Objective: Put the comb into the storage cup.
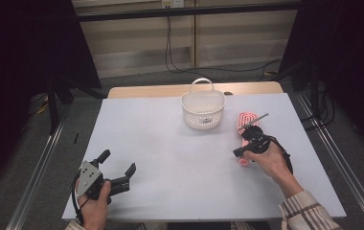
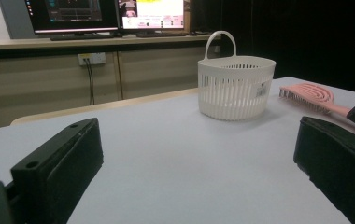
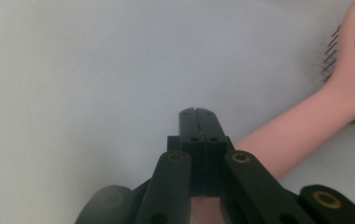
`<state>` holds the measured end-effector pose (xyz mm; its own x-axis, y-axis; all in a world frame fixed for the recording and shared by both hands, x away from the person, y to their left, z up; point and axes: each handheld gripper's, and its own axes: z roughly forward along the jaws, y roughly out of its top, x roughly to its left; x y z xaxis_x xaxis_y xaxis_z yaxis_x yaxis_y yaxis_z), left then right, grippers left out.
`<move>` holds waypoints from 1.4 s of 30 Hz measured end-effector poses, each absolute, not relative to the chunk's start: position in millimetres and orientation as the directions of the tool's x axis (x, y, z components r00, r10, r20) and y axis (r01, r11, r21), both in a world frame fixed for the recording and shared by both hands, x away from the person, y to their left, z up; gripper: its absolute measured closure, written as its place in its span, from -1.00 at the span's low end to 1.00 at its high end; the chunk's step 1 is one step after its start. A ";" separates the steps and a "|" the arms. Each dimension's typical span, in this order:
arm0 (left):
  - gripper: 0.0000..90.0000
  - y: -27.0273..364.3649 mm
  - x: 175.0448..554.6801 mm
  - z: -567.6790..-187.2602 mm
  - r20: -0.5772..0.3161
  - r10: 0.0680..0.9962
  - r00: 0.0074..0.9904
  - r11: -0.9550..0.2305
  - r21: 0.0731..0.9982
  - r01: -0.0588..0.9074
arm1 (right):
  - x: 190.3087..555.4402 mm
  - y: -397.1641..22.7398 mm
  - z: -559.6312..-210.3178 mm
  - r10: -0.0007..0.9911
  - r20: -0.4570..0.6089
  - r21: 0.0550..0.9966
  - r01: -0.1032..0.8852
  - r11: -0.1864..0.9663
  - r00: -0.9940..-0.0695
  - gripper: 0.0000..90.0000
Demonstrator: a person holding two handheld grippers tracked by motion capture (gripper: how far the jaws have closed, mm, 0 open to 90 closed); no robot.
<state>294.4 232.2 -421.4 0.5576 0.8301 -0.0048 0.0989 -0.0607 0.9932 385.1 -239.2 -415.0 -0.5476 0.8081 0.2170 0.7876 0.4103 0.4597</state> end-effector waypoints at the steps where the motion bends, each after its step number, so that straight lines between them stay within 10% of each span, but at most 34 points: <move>1: -0.97 232.1 294.4 -421.5 -0.005 0.830 0.557 -0.060 0.993 0.099 | 384.8 -239.4 -414.8 0.810 0.217 0.458 0.789 0.409 -0.545 1.00; 42: -0.97 232.0 295.5 -421.3 0.002 0.829 0.560 -0.067 0.993 0.095 | 376.6 -253.6 -415.5 0.824 0.213 0.422 0.810 0.407 -0.525 1.00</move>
